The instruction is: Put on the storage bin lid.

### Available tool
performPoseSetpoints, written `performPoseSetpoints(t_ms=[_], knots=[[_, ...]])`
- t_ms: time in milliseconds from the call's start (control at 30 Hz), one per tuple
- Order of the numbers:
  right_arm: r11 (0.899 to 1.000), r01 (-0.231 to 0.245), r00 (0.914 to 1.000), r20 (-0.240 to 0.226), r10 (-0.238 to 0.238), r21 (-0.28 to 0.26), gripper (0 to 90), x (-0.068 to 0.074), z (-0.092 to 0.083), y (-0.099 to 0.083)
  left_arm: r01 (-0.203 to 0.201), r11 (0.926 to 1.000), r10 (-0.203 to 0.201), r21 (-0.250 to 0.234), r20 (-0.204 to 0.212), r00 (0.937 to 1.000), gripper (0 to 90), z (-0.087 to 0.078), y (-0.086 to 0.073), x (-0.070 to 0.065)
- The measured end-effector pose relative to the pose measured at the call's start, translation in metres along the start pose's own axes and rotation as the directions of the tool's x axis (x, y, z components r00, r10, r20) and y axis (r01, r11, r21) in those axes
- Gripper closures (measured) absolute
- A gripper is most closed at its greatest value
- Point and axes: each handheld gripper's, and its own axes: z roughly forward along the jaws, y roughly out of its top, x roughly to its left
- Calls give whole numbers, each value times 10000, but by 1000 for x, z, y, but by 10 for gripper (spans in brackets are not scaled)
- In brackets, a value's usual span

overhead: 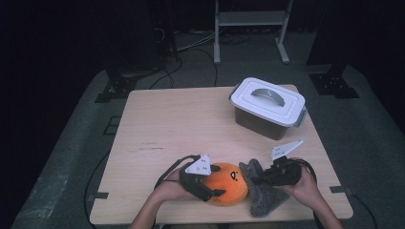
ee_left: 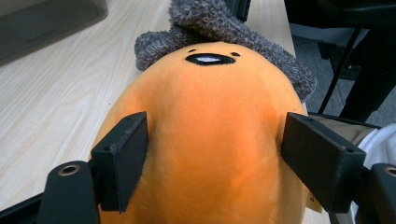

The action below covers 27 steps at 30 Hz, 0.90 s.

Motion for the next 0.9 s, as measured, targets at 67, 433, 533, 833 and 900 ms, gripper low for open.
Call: performPoseSetpoints(t_ms=[67, 433, 533, 833, 900], knots=[[10000, -28, 10000, 20, 28, -42, 780, -1, -2, -1, 33, 10000, -33, 0, 47, 10000, 228, -1, 0, 1], [9988, -196, 9998, 26, 198, -446, 783, -3, -18, -3, -39, 10000, 39, 9, 66, 10000, 214, -2, 3, 0], [9978, -313, 9994, 121, 320, -585, 783, -4, -30, -7, -41, 10000, 41, -2, 87, 10000, 207, -2, 3, 0], [9914, -687, 9905, 1110, 811, -1114, 783, -8, -87, -27, -107, 9999, 107, 22, 117, 9999, 193, -1, 3, 0], [9906, -764, 9849, 1460, 927, -1139, 782, -10, -100, -31, -121, 9999, 121, 24, 118, 9999, 190, -1, 3, 0]])
